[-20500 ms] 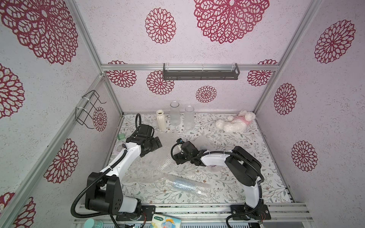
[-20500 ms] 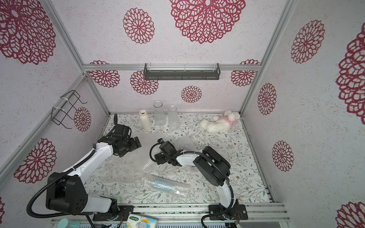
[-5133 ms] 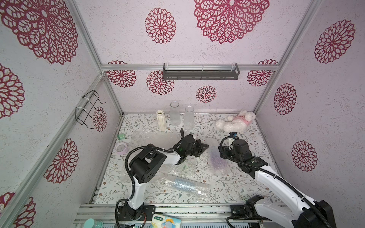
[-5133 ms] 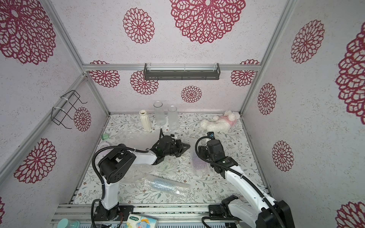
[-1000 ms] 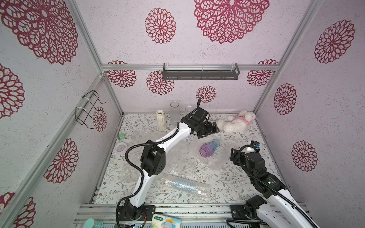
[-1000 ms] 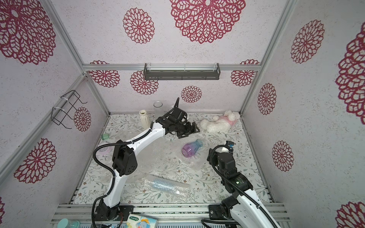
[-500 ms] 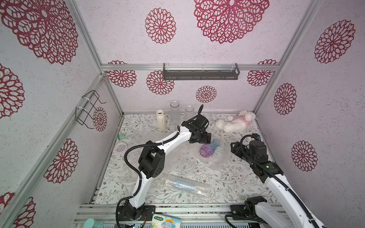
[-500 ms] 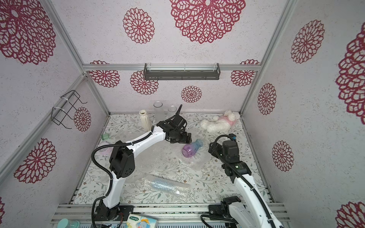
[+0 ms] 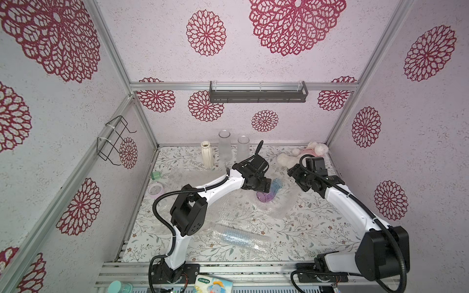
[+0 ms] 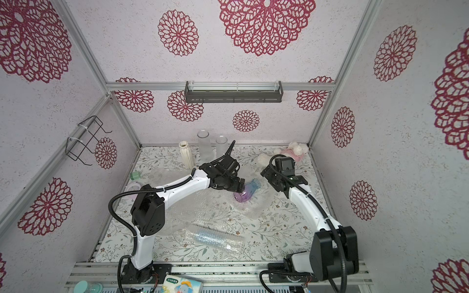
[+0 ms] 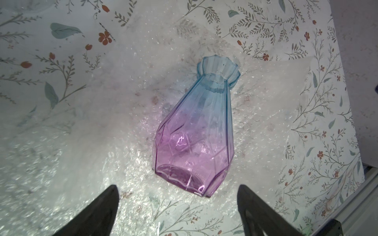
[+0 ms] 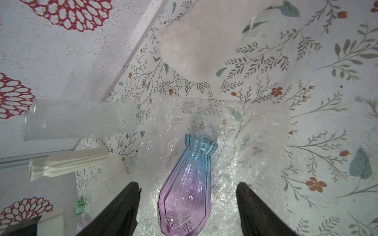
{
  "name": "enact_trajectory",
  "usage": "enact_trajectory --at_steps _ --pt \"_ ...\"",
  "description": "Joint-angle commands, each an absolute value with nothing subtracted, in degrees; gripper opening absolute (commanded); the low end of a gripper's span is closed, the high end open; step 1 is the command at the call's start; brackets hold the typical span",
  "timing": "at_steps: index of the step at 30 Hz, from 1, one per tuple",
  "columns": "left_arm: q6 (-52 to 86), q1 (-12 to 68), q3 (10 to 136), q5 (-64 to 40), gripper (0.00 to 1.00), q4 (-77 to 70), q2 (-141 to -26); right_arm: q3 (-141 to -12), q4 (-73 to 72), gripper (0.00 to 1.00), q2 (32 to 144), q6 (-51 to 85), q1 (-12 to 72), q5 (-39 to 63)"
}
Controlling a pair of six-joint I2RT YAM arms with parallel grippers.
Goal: Unwrap the vase from the bubble wrap
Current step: Pick up the vase from the bubble wrap.
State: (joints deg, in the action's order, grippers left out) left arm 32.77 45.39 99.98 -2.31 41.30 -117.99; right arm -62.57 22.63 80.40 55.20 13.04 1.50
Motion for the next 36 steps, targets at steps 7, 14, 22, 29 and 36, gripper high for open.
enact_trajectory --at_steps 7,14,22,29,36 --pt "29.35 44.66 89.15 -1.17 0.96 32.0 -106.0 -76.52 34.54 0.81 95.08 60.47 15.67 -1.12" --pt "26.22 44.4 77.94 -0.28 0.98 23.47 -96.04 -83.81 38.85 0.83 106.2 62.92 17.87 -1.27" --pt "23.9 44.06 70.21 1.89 0.97 17.43 -87.78 -87.72 41.56 0.81 113.38 65.47 19.31 -0.75" --pt "23.98 42.78 68.16 1.41 0.97 17.36 -84.86 -86.14 40.21 0.79 114.64 67.02 19.25 -0.61" --pt "24.45 42.54 68.15 0.78 0.97 17.32 -84.33 -86.18 38.77 0.78 116.36 66.95 18.17 0.63"
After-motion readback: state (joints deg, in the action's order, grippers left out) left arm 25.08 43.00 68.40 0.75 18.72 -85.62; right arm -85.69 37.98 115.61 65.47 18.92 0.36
